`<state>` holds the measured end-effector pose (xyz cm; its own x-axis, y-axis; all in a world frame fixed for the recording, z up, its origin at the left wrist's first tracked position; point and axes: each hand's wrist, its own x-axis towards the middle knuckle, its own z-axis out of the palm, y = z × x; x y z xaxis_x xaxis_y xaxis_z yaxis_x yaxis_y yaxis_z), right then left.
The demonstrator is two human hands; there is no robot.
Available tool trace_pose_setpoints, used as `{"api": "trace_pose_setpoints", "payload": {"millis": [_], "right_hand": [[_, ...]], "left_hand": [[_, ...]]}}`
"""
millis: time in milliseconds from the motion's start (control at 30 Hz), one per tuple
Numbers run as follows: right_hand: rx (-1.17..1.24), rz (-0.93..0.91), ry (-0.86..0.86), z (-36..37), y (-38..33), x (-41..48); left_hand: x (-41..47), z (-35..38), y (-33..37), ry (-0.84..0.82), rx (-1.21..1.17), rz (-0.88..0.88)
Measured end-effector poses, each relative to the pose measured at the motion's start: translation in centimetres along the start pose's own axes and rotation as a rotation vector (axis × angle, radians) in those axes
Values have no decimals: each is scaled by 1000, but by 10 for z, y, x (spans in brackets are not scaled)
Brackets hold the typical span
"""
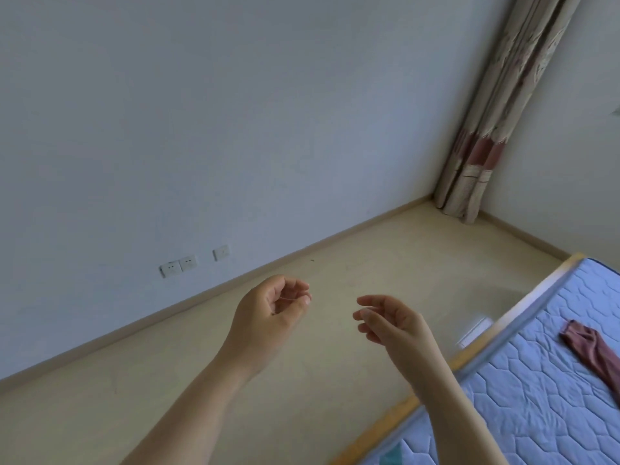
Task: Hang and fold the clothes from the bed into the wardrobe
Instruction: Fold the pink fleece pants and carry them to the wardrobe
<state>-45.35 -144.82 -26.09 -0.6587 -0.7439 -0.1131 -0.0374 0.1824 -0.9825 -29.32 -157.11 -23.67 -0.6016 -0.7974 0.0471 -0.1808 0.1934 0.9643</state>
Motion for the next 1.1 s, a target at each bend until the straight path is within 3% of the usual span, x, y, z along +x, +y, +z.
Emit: {"api": "trace_pose_setpoints", "payload": {"millis": [367,700,867,1100], "right_hand": [[13,-47,90,45,-48,165],[-9,-17,330,77,-72,283],[-25,17,518,53,-74,314],[-16,31,741,-25,-52,337]], "left_hand": [[186,-32,-1,-100,38,83],[360,-42,-7,-317,33,171],[424,-3,-4,-502,-15,198],[476,108,6,-752,-55,225]]}}
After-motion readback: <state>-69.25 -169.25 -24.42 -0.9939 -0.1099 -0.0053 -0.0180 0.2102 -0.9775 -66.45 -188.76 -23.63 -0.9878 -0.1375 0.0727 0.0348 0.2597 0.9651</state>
